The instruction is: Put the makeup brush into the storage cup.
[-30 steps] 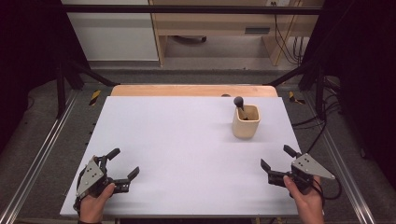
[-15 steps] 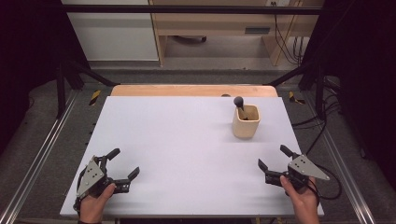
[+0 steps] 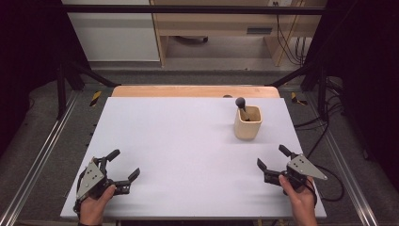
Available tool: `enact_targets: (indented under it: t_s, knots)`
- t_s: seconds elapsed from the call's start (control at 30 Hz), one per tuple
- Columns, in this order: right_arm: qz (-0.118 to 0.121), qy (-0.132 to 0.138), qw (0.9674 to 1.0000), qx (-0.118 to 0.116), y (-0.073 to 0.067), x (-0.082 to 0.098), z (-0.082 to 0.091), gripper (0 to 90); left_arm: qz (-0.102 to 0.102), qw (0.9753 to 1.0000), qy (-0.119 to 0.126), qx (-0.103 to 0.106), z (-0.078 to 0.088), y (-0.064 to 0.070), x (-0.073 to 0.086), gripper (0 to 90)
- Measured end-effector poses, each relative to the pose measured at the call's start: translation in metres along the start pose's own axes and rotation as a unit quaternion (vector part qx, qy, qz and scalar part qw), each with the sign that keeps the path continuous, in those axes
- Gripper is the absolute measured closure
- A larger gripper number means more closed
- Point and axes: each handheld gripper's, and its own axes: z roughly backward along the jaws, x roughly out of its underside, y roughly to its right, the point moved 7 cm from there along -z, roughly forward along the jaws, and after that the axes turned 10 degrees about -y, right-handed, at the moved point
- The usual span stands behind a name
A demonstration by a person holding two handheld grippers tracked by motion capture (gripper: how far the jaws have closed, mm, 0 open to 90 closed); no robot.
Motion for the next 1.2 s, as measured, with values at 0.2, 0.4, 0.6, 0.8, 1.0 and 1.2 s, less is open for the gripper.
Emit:
enact_targets:
  t_s: [0.2, 0.4, 0.6, 0.8, 1.0, 1.2]
  knots:
    - [-0.007, 0.0, 1.0, 0.006, -0.001, 0.003, -0.005, 3.1, 0.0, 1.0, 0.0, -0.001, 0.0, 0.0, 0.0, 2.8]
    - [-0.003, -0.001, 1.0, 0.004, -0.002, 0.004, -0.008, 3.7, -0.001, 1.0, -0.001, -0.001, 0.0, 0.0, 0.0, 2.7]
    - [0.0, 0.002, 1.0, -0.003, -0.006, 0.005, -0.011, 3.8, -0.001, 1.0, -0.001, 0.0, 0.0, 0.0, 0.0, 2.3]
    - [-0.001, 0.008, 0.9999, -0.01, -0.011, 0.003, -0.013, 3.3, -0.004, 1.0, -0.005, -0.001, -0.001, 0.0, 0.001, 1.8]
    - [0.005, 0.007, 0.9998, -0.016, -0.016, 0.006, -0.017, 2.6, -0.005, 1.0, -0.007, -0.001, -0.002, 0.001, 0.002, 1.7]
    - [0.004, 0.021, 0.9996, -0.016, -0.017, 0.003, -0.016, 2.8, -0.004, 1.0, -0.009, 0.0, -0.003, 0.001, 0.003, 1.7]
